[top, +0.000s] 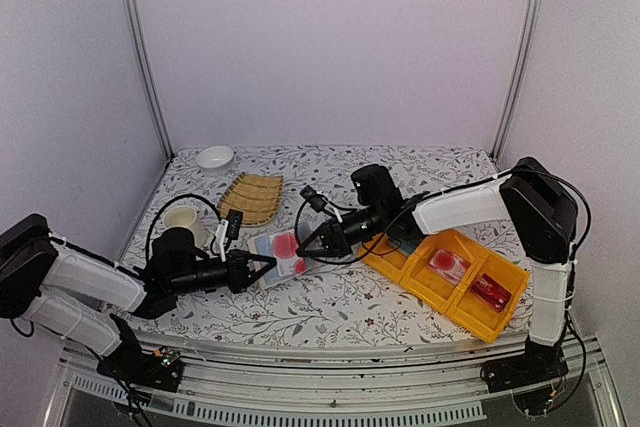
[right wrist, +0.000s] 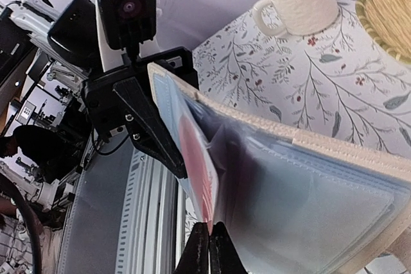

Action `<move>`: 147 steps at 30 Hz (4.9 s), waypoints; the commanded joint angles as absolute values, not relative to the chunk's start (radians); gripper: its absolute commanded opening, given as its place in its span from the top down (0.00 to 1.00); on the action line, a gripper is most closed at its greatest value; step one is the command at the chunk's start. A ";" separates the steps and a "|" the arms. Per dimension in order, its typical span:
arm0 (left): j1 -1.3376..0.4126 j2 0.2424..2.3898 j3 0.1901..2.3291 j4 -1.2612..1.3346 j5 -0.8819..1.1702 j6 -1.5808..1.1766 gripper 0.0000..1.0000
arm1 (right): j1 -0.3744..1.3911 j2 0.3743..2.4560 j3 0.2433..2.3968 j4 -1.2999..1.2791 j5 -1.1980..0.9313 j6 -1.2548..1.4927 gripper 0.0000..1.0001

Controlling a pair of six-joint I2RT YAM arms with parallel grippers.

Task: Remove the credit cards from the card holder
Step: Remove the credit card from the card slot, then place the credit card in the card box, then pass from the left arm to the right

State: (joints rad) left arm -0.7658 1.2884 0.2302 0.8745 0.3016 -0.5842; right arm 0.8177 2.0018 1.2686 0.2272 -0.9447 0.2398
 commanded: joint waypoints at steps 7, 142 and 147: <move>-0.686 1.436 0.216 0.965 0.388 -0.656 1.00 | 0.724 2.001 1.176 0.159 -0.858 0.242 0.98; -0.879 0.829 0.436 0.706 0.291 -0.101 1.00 | 0.771 1.442 1.021 0.437 -1.091 -0.046 0.37; -0.879 0.855 0.454 0.701 0.222 -0.161 1.00 | 0.791 1.428 1.009 0.318 -0.957 -0.150 0.35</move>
